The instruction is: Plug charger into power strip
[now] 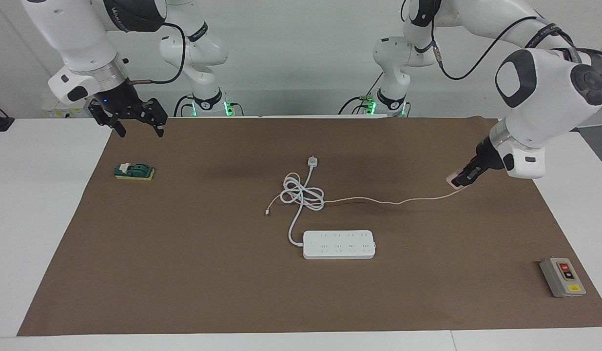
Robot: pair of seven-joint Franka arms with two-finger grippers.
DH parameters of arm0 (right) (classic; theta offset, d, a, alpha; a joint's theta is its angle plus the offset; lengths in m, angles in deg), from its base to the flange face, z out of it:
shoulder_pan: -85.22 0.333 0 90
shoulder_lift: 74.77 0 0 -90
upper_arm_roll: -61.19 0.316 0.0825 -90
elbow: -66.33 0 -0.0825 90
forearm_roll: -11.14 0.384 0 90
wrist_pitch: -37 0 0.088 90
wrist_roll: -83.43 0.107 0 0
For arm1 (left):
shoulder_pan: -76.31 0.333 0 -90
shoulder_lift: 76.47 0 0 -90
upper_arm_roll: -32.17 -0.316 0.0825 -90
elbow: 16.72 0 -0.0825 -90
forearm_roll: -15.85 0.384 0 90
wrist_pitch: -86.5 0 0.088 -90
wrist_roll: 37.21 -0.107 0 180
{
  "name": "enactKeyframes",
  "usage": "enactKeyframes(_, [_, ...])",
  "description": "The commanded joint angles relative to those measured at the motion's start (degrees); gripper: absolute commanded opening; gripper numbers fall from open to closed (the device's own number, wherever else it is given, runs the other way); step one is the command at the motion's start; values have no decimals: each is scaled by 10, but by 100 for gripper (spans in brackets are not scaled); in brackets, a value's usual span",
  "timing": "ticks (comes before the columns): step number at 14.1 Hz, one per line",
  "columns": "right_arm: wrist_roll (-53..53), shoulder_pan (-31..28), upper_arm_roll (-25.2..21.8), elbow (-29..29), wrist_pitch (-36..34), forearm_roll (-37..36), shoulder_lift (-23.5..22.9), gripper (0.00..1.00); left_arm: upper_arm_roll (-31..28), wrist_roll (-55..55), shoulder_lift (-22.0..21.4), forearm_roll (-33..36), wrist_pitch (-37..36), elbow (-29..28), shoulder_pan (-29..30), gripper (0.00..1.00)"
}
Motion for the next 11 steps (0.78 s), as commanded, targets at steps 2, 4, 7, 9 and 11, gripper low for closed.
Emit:
enactKeyframes(2, [-19,-7,7,15,10,-23,11,100,0,81,4,18,27,-1,-2,0])
enactKeyframes(4, [-18,-7,7,14,6,-22,10,100,2,108,12,41,39,1,-8,0])
enactKeyframes(7, [-18,-7,7,14,1,-17,7,100,3,221,25,44,59,1,-13,0])
enactKeyframes(9, [-18,-7,7,14,-2,-15,7,100,7,337,35,45,97,1,-16,0])
enactKeyframes(11, [-15,-7,7,16,-2,-15,9,100,4,385,47,48,107,1,-49,0])
